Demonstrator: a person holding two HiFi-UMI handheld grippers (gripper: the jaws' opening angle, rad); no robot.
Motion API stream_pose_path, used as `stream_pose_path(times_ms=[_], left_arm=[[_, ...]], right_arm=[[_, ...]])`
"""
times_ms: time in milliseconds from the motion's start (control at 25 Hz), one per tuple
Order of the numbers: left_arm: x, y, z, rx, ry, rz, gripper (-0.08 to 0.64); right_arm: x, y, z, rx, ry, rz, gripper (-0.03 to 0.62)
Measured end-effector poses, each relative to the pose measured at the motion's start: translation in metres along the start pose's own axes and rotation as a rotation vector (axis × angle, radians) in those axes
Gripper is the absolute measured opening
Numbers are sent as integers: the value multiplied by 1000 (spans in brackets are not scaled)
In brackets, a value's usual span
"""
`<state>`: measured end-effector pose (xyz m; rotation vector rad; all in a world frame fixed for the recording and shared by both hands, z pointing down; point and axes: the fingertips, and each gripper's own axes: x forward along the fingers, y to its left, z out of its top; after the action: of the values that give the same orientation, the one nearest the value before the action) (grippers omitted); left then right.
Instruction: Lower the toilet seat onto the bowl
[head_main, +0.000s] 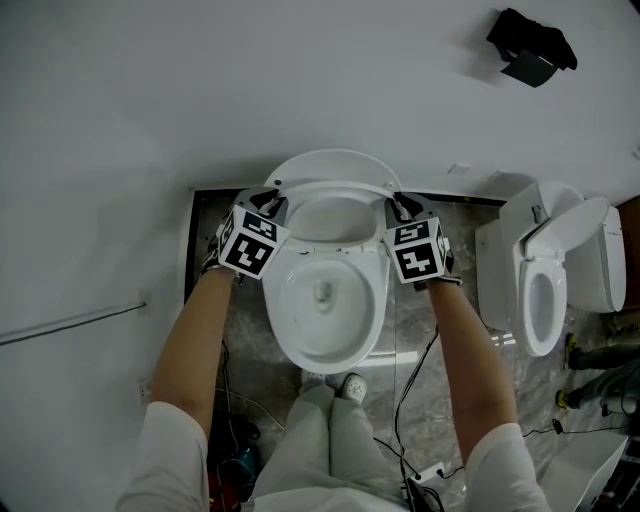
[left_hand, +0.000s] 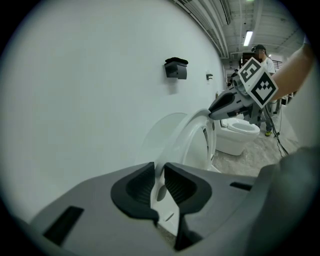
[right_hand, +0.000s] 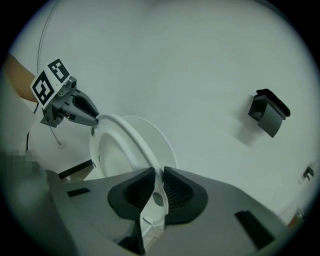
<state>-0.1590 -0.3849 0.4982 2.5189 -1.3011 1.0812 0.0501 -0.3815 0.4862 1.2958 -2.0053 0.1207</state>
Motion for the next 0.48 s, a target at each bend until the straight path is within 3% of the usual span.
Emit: stream_pose_path(times_ms=[480], left_arm=[[-25, -22, -13, 34, 25, -24, 67]], right_arm=[[-25, 17, -14, -93, 8, 72, 81]])
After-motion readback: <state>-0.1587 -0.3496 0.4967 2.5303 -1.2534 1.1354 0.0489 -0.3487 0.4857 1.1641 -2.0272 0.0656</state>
